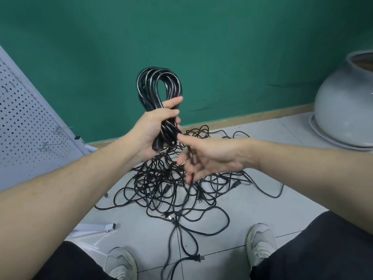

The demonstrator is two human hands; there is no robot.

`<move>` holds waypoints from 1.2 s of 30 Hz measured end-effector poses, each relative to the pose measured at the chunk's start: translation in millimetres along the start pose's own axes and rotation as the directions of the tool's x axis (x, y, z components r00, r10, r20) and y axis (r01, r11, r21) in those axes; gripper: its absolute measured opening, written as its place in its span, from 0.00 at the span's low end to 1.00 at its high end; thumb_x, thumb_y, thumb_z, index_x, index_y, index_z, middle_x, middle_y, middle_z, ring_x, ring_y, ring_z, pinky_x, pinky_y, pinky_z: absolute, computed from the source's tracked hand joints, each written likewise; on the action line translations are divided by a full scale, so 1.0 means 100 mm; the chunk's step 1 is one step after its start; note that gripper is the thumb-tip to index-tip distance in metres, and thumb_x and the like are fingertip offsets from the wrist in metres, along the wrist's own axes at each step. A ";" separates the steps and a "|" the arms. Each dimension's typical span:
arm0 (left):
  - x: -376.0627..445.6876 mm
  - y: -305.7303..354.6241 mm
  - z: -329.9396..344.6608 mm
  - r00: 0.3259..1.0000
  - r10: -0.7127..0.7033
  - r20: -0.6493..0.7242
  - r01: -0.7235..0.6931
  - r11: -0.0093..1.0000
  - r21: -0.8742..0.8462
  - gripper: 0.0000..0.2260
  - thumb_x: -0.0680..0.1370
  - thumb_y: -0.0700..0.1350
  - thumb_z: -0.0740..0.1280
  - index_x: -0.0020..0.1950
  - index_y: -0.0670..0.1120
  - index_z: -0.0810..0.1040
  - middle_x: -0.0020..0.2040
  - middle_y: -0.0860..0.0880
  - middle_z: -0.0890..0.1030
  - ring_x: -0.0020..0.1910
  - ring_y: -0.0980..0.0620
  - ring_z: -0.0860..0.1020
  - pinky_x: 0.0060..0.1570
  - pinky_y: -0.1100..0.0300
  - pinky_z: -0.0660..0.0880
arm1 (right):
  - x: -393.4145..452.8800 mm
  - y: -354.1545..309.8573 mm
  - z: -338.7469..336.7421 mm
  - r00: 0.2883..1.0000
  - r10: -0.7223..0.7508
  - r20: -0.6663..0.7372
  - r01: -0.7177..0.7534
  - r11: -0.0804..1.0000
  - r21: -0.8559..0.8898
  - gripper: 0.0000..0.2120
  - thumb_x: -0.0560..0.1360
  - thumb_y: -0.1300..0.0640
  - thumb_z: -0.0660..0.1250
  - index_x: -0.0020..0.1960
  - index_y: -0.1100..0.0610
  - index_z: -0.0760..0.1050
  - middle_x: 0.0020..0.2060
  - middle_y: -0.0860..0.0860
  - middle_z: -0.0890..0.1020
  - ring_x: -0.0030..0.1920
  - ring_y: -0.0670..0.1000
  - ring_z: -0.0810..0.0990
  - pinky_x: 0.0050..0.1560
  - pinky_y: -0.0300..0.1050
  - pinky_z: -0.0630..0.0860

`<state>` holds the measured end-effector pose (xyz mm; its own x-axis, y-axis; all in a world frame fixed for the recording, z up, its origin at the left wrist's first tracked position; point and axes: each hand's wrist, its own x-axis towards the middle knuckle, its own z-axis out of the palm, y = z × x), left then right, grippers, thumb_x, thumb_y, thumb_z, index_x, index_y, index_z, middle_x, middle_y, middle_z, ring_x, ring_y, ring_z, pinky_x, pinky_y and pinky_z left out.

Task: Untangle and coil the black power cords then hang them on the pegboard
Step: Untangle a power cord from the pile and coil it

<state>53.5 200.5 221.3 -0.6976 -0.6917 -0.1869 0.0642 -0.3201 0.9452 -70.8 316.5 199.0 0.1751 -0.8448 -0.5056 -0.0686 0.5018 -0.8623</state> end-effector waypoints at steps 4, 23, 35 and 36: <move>0.07 0.06 -0.21 0.996 -0.006 -0.092 0.021 0.987 0.160 0.12 0.82 0.38 0.64 0.51 0.52 0.85 0.36 0.46 0.76 0.34 0.50 0.73 0.41 0.58 0.74 | -0.03 -0.05 -0.14 0.947 -0.198 -0.255 0.084 0.913 -0.398 0.15 0.82 0.43 0.64 0.42 0.51 0.73 0.28 0.44 0.67 0.29 0.46 0.65 0.31 0.39 0.64; -0.10 -0.14 -0.11 0.984 -0.150 0.091 0.055 0.754 0.655 0.10 0.79 0.42 0.70 0.40 0.54 0.80 0.38 0.45 0.78 0.36 0.50 0.77 0.30 0.61 0.73 | -0.17 -0.09 -0.56 0.585 -0.726 -0.361 0.171 0.546 -0.820 0.15 0.68 0.36 0.74 0.38 0.45 0.75 0.33 0.41 0.78 0.35 0.44 0.72 0.41 0.44 0.71; -0.25 -0.17 0.01 0.975 -0.220 -0.016 0.205 0.878 0.433 0.18 0.79 0.61 0.68 0.52 0.46 0.82 0.46 0.46 0.86 0.38 0.49 0.79 0.35 0.60 0.77 | -0.21 -0.12 -0.59 0.593 -0.749 -0.296 0.273 0.533 -0.801 0.06 0.79 0.50 0.71 0.47 0.52 0.77 0.39 0.43 0.79 0.38 0.40 0.75 0.43 0.34 0.70; -0.25 -0.18 0.01 0.976 -0.216 0.000 0.191 0.863 0.467 0.18 0.78 0.61 0.69 0.53 0.46 0.82 0.46 0.46 0.85 0.37 0.49 0.79 0.37 0.58 0.77 | -0.23 -0.13 -0.58 0.598 -0.737 -0.314 0.225 0.531 -0.817 0.08 0.78 0.46 0.71 0.46 0.49 0.78 0.37 0.43 0.81 0.37 0.41 0.76 0.43 0.37 0.72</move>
<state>69.3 224.1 208.7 -0.6953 -0.6061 -0.3863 -0.4109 -0.1057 0.9055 -131.1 318.3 220.1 -0.1531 -0.9336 0.3240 -0.7996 -0.0757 -0.5957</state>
